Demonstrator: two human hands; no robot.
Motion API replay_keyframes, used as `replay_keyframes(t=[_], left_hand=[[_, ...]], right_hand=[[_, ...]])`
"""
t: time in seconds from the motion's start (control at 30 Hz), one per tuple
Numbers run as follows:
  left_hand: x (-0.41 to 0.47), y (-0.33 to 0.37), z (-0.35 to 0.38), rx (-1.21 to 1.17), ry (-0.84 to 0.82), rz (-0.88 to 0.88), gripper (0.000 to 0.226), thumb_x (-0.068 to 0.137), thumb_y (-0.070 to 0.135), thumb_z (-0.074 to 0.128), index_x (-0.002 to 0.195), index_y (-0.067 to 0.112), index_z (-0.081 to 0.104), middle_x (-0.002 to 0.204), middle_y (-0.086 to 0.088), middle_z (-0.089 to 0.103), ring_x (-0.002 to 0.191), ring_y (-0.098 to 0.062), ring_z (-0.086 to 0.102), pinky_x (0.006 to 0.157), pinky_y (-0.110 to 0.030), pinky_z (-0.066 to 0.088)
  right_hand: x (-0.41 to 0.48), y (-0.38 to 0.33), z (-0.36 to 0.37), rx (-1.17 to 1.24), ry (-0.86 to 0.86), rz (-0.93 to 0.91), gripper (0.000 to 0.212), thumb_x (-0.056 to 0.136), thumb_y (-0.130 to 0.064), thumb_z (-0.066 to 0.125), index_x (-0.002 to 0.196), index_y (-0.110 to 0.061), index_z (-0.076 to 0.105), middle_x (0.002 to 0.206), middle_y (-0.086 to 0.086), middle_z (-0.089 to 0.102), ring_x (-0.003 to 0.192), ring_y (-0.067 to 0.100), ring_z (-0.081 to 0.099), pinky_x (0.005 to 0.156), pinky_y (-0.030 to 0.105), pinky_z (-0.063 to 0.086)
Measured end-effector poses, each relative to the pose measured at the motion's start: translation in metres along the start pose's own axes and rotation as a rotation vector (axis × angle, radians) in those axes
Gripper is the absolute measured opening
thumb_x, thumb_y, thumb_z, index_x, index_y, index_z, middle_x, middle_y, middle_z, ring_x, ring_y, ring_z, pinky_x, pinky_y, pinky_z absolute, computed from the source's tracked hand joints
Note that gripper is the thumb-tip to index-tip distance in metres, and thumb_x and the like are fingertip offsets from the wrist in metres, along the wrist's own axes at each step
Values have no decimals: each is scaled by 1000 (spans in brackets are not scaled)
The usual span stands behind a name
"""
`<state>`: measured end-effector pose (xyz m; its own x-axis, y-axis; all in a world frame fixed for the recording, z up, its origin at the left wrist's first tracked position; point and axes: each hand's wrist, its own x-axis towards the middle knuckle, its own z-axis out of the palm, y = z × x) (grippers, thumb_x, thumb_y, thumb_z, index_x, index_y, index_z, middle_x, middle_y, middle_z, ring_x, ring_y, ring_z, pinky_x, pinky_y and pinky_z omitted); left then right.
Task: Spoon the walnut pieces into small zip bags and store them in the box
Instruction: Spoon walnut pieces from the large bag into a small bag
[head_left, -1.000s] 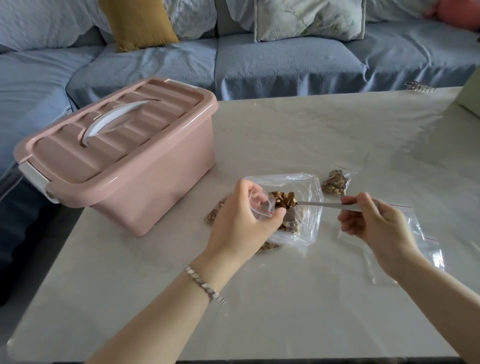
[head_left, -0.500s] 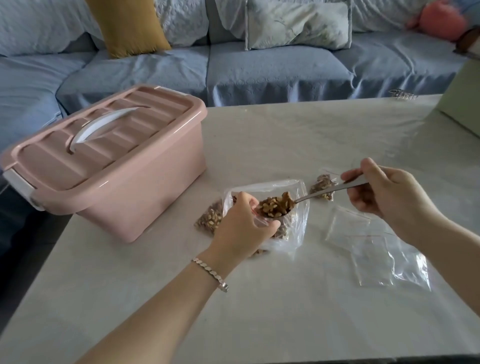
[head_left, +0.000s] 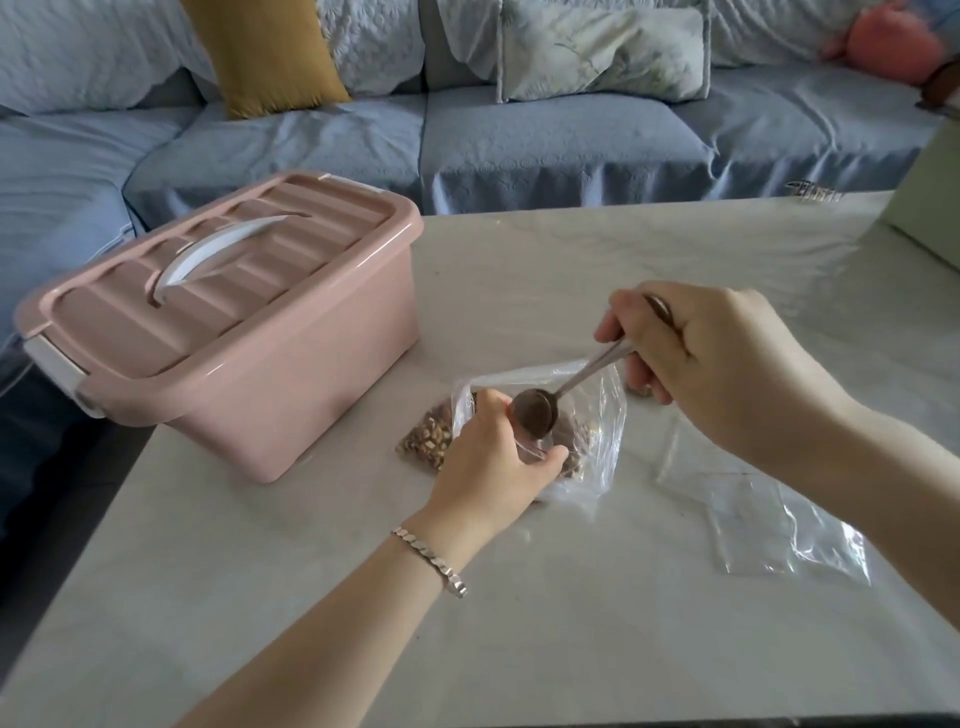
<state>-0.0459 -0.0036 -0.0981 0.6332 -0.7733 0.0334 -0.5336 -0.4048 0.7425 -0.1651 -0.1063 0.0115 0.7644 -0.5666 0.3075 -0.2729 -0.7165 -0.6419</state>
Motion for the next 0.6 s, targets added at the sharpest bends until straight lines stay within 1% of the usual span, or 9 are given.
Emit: replay_keyframes(t=[0.07, 0.13, 0.17, 0.23, 0.27, 0.37, 0.43, 0.5, 0.6], left_hand=[[-3, -5, -2, -52, 30, -10, 43, 79, 39, 68, 98, 21, 33, 92, 7, 54, 86, -12, 59, 70, -23, 43], [-8, -11, -5, -130, 95, -30, 44, 79, 35, 69, 98, 22, 31, 93, 5, 53, 81, -8, 58, 64, -11, 41], [-11, -14, -7, -167, 140, -34, 44, 78, 32, 70, 98, 21, 32, 93, 3, 53, 78, -6, 57, 62, -7, 41], [-19, -20, -13, -215, 197, -55, 43, 79, 30, 69, 97, 19, 33, 94, 2, 51, 80, -6, 56, 62, -5, 40], [-22, -24, -16, -232, 200, -75, 42, 79, 32, 68, 97, 19, 32, 95, 2, 49, 81, -8, 55, 63, -7, 41], [-29, -36, -21, -237, 159, -120, 43, 80, 34, 67, 99, 18, 32, 96, 2, 47, 79, -9, 54, 64, -15, 45], [-31, -44, -18, -175, 118, -173, 44, 80, 33, 68, 100, 18, 32, 96, 3, 49, 81, -9, 55, 58, -12, 43], [-31, -48, -13, -162, 55, -272, 44, 79, 34, 69, 99, 17, 34, 98, 1, 52, 77, -8, 56, 50, -9, 42], [-30, -49, -5, -163, -41, -346, 45, 79, 36, 69, 101, 18, 34, 102, 2, 53, 76, 0, 53, 49, -8, 41]], right_hand=[[-2, 1, -3, 20, 61, -21, 31, 94, -31, 39, 73, -22, 60, 51, -2, 56, 53, 11, 54, 53, 16, 42], [-5, 11, -4, 130, 140, 19, 32, 97, -25, 39, 73, -19, 59, 53, 2, 59, 47, 12, 53, 46, 11, 38], [-7, 20, -2, 213, 183, 56, 33, 98, -21, 38, 72, -18, 59, 55, 0, 61, 43, 12, 51, 44, 10, 37], [-15, 40, 7, 355, 264, 139, 35, 99, -18, 36, 72, -18, 58, 54, -5, 61, 41, 10, 49, 43, 13, 38], [-20, 51, 14, 390, 292, 174, 34, 99, -16, 36, 73, -19, 57, 54, -6, 62, 41, 10, 49, 43, 14, 39], [-37, 80, 41, 387, 265, 223, 32, 99, -13, 37, 78, -25, 58, 60, -6, 64, 46, 11, 53, 48, 18, 43], [-48, 94, 58, 381, 224, 260, 31, 98, -11, 38, 82, -28, 59, 62, -1, 64, 51, 14, 56, 53, 23, 47], [-56, 102, 71, 388, 196, 283, 30, 97, -11, 39, 84, -29, 60, 67, 0, 65, 56, 16, 60, 60, 28, 52], [-66, 108, 81, 371, 143, 284, 32, 96, -10, 41, 87, -34, 61, 82, -6, 67, 64, 13, 63, 67, 22, 53]])
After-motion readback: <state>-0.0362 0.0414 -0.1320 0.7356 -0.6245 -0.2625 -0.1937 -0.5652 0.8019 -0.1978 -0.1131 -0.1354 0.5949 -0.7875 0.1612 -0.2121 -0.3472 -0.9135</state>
